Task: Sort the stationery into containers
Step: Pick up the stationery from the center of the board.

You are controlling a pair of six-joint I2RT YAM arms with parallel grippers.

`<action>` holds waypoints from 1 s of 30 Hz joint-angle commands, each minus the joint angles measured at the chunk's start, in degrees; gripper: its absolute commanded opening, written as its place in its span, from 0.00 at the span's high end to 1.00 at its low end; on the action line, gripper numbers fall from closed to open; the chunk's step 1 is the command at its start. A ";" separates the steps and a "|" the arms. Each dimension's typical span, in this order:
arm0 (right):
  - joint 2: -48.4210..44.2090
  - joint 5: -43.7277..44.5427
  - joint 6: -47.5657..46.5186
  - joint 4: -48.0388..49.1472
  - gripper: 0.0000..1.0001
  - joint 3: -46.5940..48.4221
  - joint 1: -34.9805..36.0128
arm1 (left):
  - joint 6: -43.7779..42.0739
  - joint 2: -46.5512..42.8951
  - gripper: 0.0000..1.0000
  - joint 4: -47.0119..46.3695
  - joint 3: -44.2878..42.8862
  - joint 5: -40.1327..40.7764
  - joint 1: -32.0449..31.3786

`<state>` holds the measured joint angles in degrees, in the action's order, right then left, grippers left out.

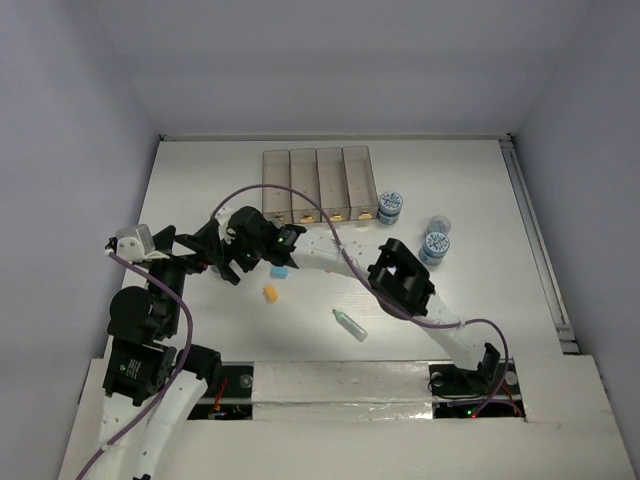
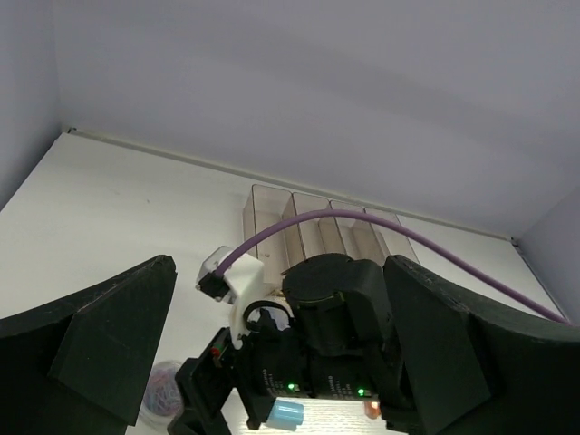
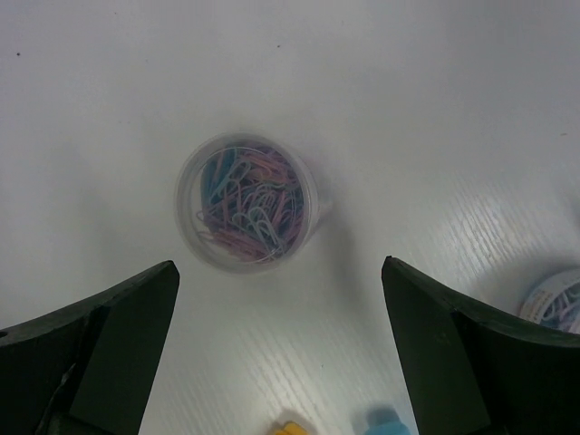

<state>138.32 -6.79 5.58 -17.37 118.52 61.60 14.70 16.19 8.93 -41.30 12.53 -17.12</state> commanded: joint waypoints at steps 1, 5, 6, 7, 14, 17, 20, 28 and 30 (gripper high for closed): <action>2.65 -1.30 -2.24 -0.47 0.00 5.22 1.23 | 0.42 -0.63 0.01 -1.72 -2.30 0.65 0.34; 6.25 -0.69 -1.98 -0.13 0.00 9.44 1.24 | 0.42 -0.54 0.01 -1.81 -2.21 0.56 -0.19; 6.69 -0.16 -1.89 1.27 0.00 9.54 1.24 | 0.33 -0.54 0.01 -1.90 -2.21 0.39 -0.19; 7.13 0.37 -1.81 2.33 0.00 9.45 1.24 | 0.33 -0.45 0.01 -1.81 -2.21 0.38 -0.19; 9.25 2.21 -2.68 9.01 0.08 8.83 1.77 | 0.33 -0.19 0.01 -1.99 -2.21 -0.49 -1.24; 9.07 3.35 -2.95 10.42 0.10 8.13 2.29 | 0.33 -0.01 0.01 -2.07 -2.12 -0.67 -1.24; 8.46 3.80 -2.95 11.56 0.16 7.43 2.29 | 0.33 -0.01 0.01 -2.16 -2.03 -1.02 -1.24; 6.53 5.29 -2.77 11.92 0.51 6.11 2.29 | 0.33 0.07 0.01 -2.42 -1.86 -1.90 -1.24; 4.77 6.25 -2.77 11.83 0.52 5.23 2.29 | 0.42 0.16 0.01 -2.51 -1.86 -2.16 -1.24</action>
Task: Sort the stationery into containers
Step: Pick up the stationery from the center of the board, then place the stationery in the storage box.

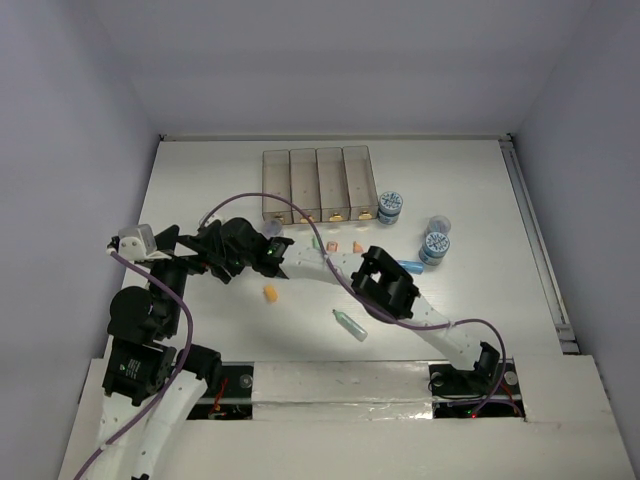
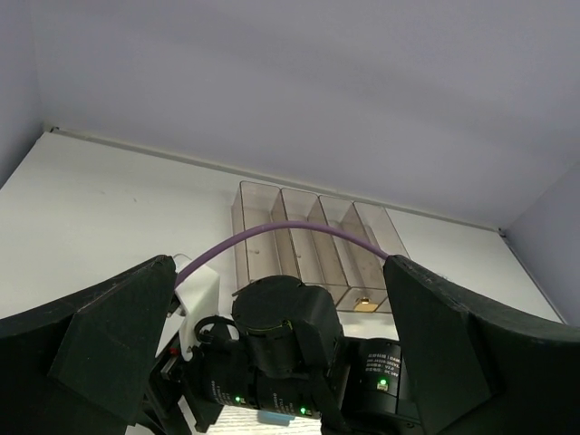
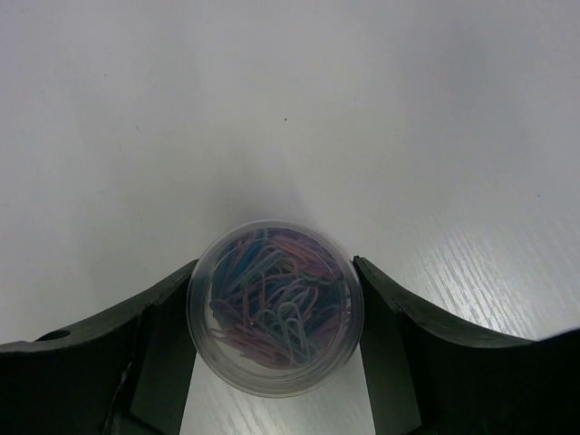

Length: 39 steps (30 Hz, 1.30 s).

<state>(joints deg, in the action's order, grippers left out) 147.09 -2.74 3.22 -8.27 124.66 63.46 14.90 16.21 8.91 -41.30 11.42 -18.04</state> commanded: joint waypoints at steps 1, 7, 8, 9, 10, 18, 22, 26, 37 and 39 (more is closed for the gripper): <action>-4.87 2.39 -0.24 2.91 0.53 -1.17 0.43 | 0.13 0.23 0.01 -2.49 -1.77 -1.14 -0.33; -16.73 5.73 0.55 9.84 0.56 -8.27 -1.75 | 0.13 0.58 0.01 -2.58 -1.59 -1.66 -0.33; -18.40 5.21 0.82 10.38 0.56 -9.08 -3.85 | 0.13 0.58 0.01 -2.58 -1.59 -1.58 -0.33; -21.11 4.77 1.08 10.90 0.56 -9.78 -5.18 | 0.05 0.67 0.01 -2.58 -1.59 -1.75 -0.33; -22.36 4.50 1.78 11.26 0.56 -11.44 -6.58 | 0.05 0.84 0.01 -2.67 -1.59 -1.84 -0.33; -27.29 5.81 3.28 9.16 0.56 -15.06 -23.71 | 0.05 0.84 0.01 -2.84 -1.50 -2.54 -0.33; -26.33 6.00 3.72 8.45 0.56 -13.92 -30.04 | -0.04 1.72 0.01 -2.93 -1.50 -2.89 -0.33; -24.13 5.73 4.42 6.16 0.56 -11.55 -35.40 | -0.22 1.99 0.01 -2.93 -1.50 -2.89 -0.33; -16.92 6.52 0.65 2.47 0.56 -6.72 -40.08 | -0.31 3.39 0.01 -3.28 -1.42 -3.51 -0.33; -15.08 6.96 0.56 2.04 0.55 -4.97 -40.60 | -0.30 3.48 0.01 -3.28 -1.50 -3.51 -0.33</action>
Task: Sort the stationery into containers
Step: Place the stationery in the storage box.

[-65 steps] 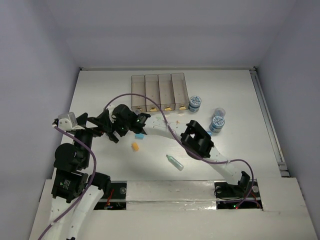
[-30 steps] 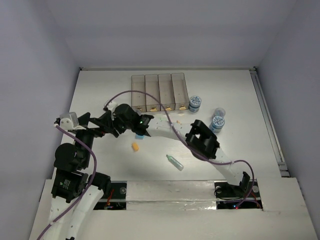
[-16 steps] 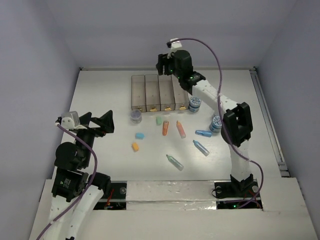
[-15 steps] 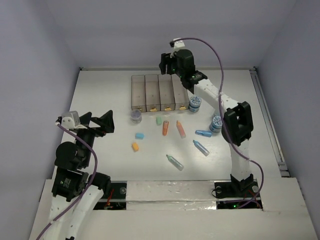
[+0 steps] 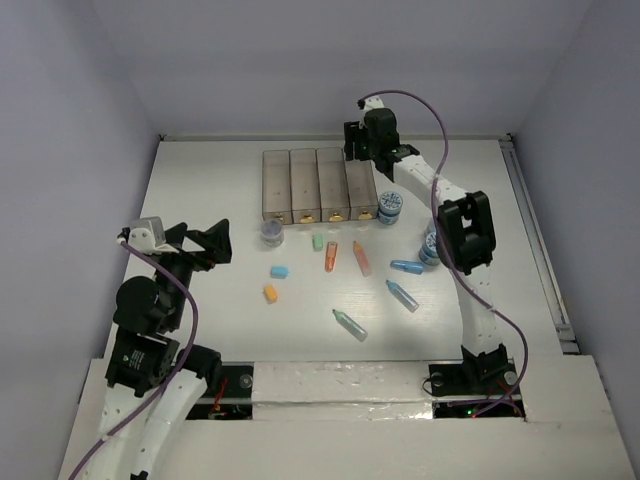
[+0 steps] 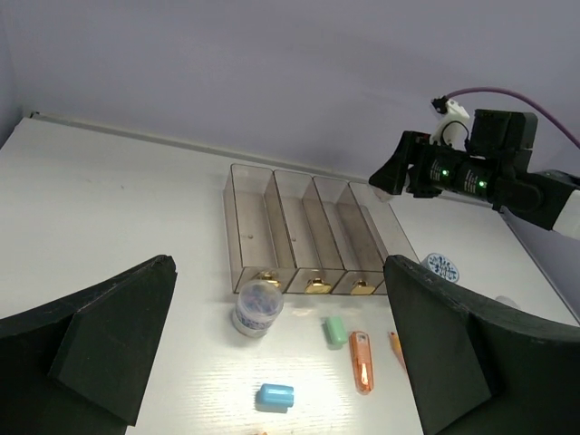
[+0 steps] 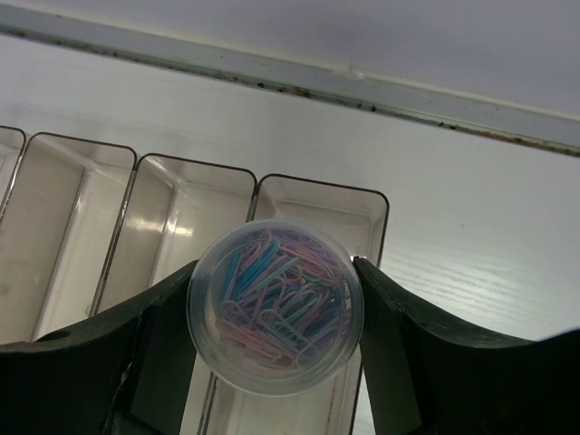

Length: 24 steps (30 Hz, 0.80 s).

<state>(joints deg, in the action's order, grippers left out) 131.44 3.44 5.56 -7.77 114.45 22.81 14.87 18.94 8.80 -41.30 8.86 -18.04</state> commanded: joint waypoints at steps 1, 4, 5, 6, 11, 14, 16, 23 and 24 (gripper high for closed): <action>1.18 0.78 -1.78 1.36 0.55 5.78 0.04 | -0.28 0.75 0.01 -3.17 -1.42 -1.04 -0.33; 3.65 1.13 -1.52 0.83 0.55 7.97 -0.48 | -0.20 1.01 0.01 -3.26 -1.42 -1.21 0.20; 4.09 1.13 -1.43 0.74 0.54 8.24 -0.48 | -0.28 1.10 0.01 -3.17 -1.42 -1.13 0.20; 4.79 1.39 -1.34 0.91 0.54 8.50 -1.01 | -0.28 1.10 0.01 -3.26 -1.42 -1.13 0.20; 6.37 2.09 -1.26 1.00 0.52 9.82 -1.01 | -0.28 1.63 0.01 -3.26 -1.42 -1.39 0.20; 6.90 2.36 -0.91 1.18 0.51 9.83 -1.54 | -0.37 1.89 0.01 -3.26 -1.42 -1.48 0.20; 6.99 2.45 -0.64 1.53 0.50 9.56 -1.54 | -0.28 1.98 0.01 -3.26 -1.42 -1.57 0.20; 7.78 1.57 0.15 1.97 0.41 9.47 -1.54 | -0.28 2.51 0.01 -3.44 -1.42 -1.66 0.20; 8.04 1.39 0.24 1.97 0.41 9.38 -1.54 | -0.37 2.42 0.01 -3.44 -1.42 -1.74 0.20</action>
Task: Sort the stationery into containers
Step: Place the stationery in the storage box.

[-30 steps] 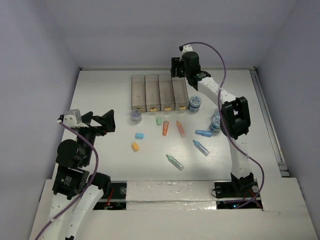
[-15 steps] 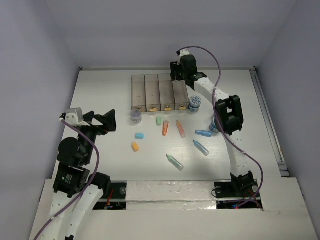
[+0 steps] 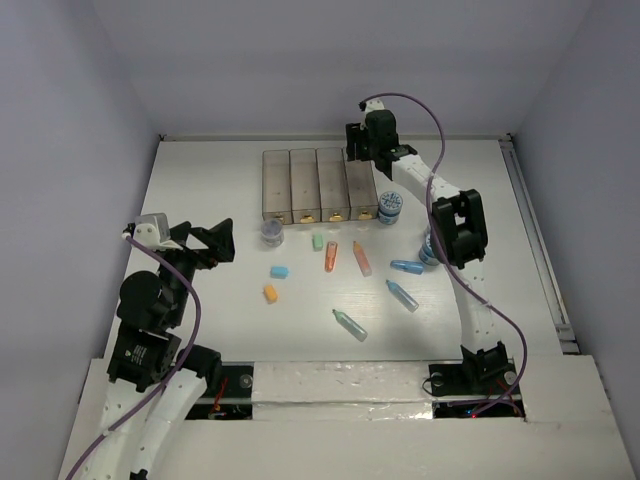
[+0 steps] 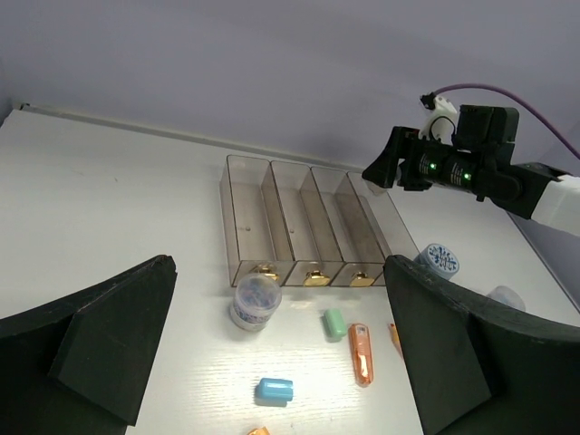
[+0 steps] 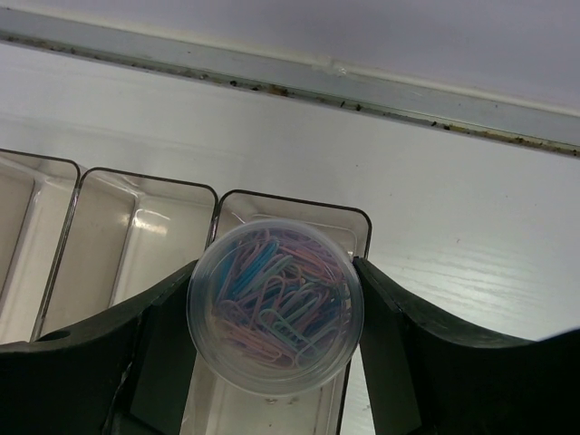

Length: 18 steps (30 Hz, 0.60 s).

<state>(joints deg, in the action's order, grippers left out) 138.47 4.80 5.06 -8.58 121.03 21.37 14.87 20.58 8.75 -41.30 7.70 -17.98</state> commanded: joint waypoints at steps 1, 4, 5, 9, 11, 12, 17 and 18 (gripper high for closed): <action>1.09 -0.05 0.83 2.78 0.41 2.89 -0.10 | -0.37 0.87 0.01 -3.39 -1.42 -0.59 0.14; 1.53 -0.31 1.00 2.78 0.37 3.15 -0.10 | -0.37 0.69 0.01 -3.39 -1.42 -0.59 0.66; 1.71 -0.32 1.00 2.78 0.35 3.33 -0.10 | -0.28 0.69 0.01 -3.39 -1.42 -0.59 0.66; 2.15 -0.67 1.18 2.34 0.29 4.12 -0.10 | -0.46 0.52 0.01 -3.31 -1.42 -0.67 0.66; 2.06 -0.67 1.35 2.25 0.19 4.30 -0.10 | -0.37 0.43 0.01 -3.30 -1.42 -0.59 0.66; 2.06 -0.75 1.27 2.25 0.15 4.21 -0.10 | -0.46 0.34 0.01 -3.30 -1.42 -0.67 0.66; -0.04 -1.28 1.79 2.78 0.04 3.25 -0.10 | -0.28 0.25 0.01 -3.30 -1.42 -0.59 0.66; -0.74 -1.54 1.88 3.13 0.01 2.29 -0.10 | -0.28 0.25 0.01 -3.39 -1.42 -0.59 0.66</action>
<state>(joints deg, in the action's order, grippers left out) 141.03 4.03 6.48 -8.43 122.34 21.43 14.87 20.58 8.69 -41.30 7.55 -17.52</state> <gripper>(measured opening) 0.971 0.990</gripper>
